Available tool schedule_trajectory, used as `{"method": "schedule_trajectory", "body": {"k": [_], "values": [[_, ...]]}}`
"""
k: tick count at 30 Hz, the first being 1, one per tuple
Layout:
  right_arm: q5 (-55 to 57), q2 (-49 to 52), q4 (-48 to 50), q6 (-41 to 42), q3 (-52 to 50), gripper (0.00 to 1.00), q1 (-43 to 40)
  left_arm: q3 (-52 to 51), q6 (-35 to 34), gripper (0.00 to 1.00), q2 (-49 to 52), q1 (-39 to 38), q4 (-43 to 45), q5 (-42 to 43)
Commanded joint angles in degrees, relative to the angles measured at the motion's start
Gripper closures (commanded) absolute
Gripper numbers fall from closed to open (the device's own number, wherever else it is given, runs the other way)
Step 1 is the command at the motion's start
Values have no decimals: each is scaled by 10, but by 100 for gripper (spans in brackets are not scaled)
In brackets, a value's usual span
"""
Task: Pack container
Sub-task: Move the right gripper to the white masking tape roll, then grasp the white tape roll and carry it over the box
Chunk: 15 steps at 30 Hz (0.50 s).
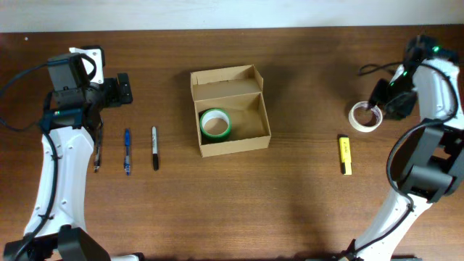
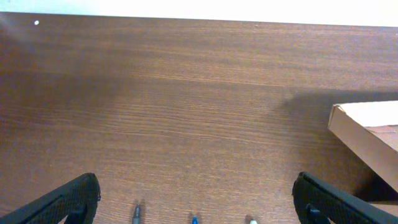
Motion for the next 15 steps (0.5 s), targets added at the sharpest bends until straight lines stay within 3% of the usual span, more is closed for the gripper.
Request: {"method": "schedule_trajectory", "body": {"k": [1, 15], "values": [[-6, -12, 23, 2, -38, 47, -2, 12, -5, 1, 4, 3, 0, 7], [0, -12, 82, -5, -82, 43, -24, 12, -5, 1, 4, 3, 0, 7]]}}
